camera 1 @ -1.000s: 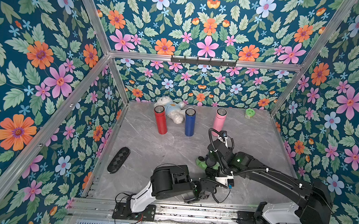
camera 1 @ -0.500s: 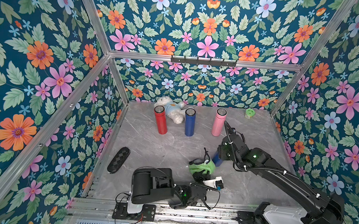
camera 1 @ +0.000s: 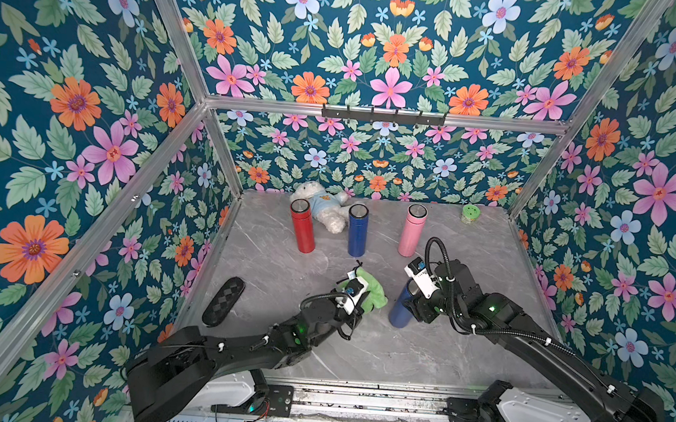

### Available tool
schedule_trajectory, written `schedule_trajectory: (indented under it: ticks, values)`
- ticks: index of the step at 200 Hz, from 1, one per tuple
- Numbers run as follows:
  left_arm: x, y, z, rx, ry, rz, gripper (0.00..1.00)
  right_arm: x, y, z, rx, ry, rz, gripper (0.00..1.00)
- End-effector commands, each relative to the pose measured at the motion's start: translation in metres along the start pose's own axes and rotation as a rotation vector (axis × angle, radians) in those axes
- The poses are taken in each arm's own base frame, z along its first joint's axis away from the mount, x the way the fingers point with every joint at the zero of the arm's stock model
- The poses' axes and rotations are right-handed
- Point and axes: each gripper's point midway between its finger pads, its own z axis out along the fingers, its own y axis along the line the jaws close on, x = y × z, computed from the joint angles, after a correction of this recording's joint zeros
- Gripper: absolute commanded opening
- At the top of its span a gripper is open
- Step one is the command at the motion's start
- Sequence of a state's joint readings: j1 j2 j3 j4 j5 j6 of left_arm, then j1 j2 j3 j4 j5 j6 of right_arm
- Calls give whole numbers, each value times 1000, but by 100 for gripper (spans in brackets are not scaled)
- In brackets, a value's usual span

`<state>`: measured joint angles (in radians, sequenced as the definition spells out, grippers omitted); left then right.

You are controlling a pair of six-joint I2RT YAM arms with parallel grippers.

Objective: Wipe the surface of the thermos
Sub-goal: Wipe the dirt from the surface of the thermos.

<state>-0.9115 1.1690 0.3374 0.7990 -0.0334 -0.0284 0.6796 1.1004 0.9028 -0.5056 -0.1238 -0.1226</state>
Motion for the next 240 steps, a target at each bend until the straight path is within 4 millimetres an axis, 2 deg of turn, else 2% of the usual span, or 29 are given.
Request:
schedule_trajectory:
  ticks: [1,41,70,116,141,191,240]
  values:
    - [-12,-23,-8,296,4,-257,0,-23,26,-3,-149,-97,-200,0]
    - [-44,-28,-8,550,-60,-474,0,-31,44,2,-266,-78,-294,0]
    - [-73,-29,-15,682,-162,-601,0,-24,53,16,-303,-30,-342,0]
    - [-91,-30,-14,747,-180,-654,0,-17,65,31,-326,-32,-378,0]
    - [-71,-30,-4,704,-96,-664,0,-18,65,38,-303,-45,-379,0]
    - [-7,-31,8,623,59,-723,0,-25,66,39,-267,-107,-416,0]
    - [21,-34,17,655,61,-796,0,-15,68,36,-267,-136,-419,0]
